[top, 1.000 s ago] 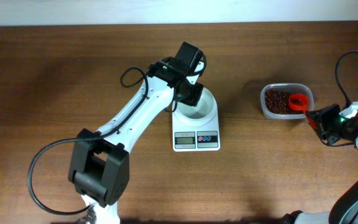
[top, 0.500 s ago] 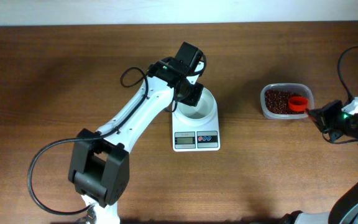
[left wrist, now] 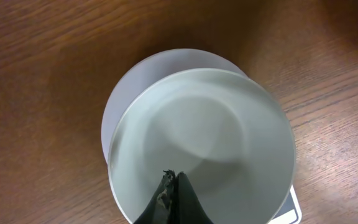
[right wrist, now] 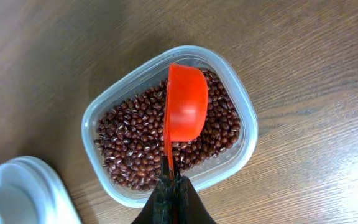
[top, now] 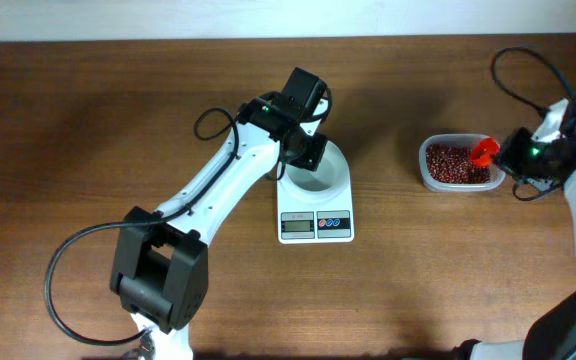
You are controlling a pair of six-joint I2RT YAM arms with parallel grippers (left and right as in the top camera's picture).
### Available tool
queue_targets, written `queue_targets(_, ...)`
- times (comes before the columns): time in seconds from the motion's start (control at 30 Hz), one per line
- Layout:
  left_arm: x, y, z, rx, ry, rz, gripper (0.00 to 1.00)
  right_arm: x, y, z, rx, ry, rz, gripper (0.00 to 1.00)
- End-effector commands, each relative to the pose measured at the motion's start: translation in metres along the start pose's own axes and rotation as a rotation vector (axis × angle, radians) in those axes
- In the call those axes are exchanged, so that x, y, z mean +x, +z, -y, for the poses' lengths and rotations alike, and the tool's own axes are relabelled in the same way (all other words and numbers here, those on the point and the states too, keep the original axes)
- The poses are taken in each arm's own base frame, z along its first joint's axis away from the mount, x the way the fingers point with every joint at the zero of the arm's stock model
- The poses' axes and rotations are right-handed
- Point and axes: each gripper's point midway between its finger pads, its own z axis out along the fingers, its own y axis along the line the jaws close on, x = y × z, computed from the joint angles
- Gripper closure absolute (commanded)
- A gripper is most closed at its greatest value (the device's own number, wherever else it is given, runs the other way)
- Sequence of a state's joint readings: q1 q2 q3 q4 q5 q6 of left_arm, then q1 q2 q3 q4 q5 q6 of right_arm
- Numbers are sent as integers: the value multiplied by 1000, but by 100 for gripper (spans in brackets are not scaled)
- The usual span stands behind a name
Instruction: Scoop item into bowl and weigh 50g on scale
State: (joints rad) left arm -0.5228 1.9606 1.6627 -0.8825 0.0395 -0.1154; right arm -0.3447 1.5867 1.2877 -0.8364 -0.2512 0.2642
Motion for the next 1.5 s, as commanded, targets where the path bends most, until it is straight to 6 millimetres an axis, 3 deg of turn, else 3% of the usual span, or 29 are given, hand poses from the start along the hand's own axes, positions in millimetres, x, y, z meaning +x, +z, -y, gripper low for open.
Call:
queue_targets(0.0,0,3,1,-8,9,-3,100,-2,-6,-12,22,-172,26,96)
queue_targets(0.1,0,3,1,-8,9,-3,100,5,-2,-29,26,-375,15,96)
queue_targets(0.17,-1,3,1,-8,9,-2,99,4,-1,-25,128,-479,25,96)
queue_targets(0.33,-1,3,1,-8,9,-2,99,-3,-22,-39,165,-554,3,96)
queue_targets(0.47,-1,3,1,-8,9,-2,99,-3,-28,-31,228,-561,-78,96)
queue_targets(0.67,0,3,1,-8,10,-5,100,1,6,-12,298,-577,-182,96)
queue_targets(0.87,6,3,1,-7,10,-28,100,16,34,-20,200,-559,-266,96)
queue_targets(1.07,6,3,1,-7,10,-29,100,18,39,-19,198,-542,-276,96)
queue_targets(1.1,6,3,1,-7,10,-29,100,17,39,-19,198,-543,-273,96)
queue_targets(1.2,6,3,1,-7,10,-29,100,17,39,-19,197,-542,-272,77)
queue_targets(1.27,6,3,1,-7,10,-29,100,17,39,-19,197,-542,-272,71)
queue_targets(1.47,6,3,1,-7,10,-29,100,23,40,-16,214,-437,-285,69)
